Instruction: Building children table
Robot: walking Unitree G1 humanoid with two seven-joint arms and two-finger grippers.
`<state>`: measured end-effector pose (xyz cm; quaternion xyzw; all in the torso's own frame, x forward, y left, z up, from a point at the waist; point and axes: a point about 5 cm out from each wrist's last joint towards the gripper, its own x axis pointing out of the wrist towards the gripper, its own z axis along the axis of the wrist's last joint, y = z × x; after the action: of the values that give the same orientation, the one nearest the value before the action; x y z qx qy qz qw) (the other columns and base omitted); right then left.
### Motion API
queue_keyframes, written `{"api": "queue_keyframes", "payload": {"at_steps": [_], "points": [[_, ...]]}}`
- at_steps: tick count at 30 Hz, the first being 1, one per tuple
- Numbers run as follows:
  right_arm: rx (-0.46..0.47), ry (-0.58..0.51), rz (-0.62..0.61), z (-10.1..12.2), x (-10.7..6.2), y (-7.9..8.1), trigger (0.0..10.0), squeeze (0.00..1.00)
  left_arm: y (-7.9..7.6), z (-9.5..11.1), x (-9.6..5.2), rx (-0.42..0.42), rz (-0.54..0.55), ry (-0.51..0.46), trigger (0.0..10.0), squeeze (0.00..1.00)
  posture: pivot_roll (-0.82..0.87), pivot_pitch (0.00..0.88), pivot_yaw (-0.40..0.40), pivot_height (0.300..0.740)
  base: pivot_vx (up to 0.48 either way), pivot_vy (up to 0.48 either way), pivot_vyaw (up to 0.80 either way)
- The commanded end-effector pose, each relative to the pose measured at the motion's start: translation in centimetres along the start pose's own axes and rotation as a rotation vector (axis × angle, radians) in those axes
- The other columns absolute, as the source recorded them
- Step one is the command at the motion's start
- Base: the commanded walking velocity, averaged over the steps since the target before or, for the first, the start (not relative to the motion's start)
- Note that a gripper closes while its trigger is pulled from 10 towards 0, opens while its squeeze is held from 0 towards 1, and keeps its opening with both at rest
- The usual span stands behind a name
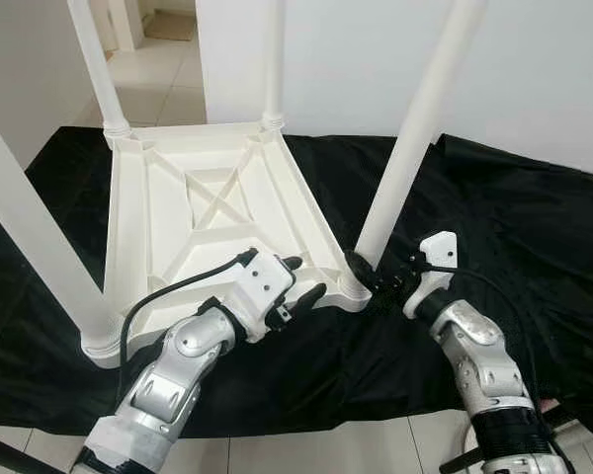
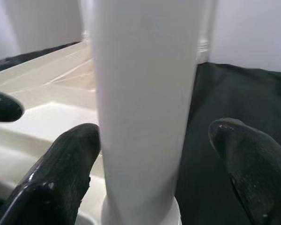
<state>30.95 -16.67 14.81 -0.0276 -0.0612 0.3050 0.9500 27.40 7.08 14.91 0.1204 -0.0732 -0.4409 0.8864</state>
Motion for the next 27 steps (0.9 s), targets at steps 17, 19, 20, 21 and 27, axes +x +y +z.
{"api": "queue_keyframes", "payload": {"at_steps": [17, 19, 20, 21, 27], "points": [[-0.08, 0.094, 0.217, -1.1, 2.8, 0.2, 0.0, 0.0, -0.3, -0.2, 0.4, 0.028, -0.051, 0.011, 10.0, 0.0, -0.01, 0.0, -0.052, 0.74, 0.0, 0.0, 0.0], [-0.08, 0.11, 0.221, -1.4, 2.8, 0.1, 0.0, 0.0, -0.1, -0.3, 0.4, 0.031, -0.048, 0.013, 10.0, 0.0, 0.0, 0.0, -0.053, 0.74, 0.0, 0.0, 0.0], [-0.08, 0.11, 0.221, -1.4, 2.8, 0.1, 0.0, 0.0, -0.1, -0.3, 0.4, 0.031, -0.048, 0.013, 10.0, 0.0, 0.0, 0.0, -0.053, 0.74, 0.0, 0.0, 0.0], [-0.084, 0.118, 0.221, -1.6, 2.6, 0.0, 0.0, 0.0, -0.1, -0.3, 0.3, 0.035, -0.049, 0.015, 10.0, 0.0, 0.0, 0.0, -0.053, 0.74, 0.0, 0.0, 0.0], [-0.079, 0.113, 0.175, -1.7, 2.4, -0.2, 10.0, 0.0, -0.3, -0.3, 0.3, 0.043, -0.046, 0.012, 10.0, 0.0, 0.0, 0.0, -0.054, 0.74, 0.0, 0.0, 0.0]]}}
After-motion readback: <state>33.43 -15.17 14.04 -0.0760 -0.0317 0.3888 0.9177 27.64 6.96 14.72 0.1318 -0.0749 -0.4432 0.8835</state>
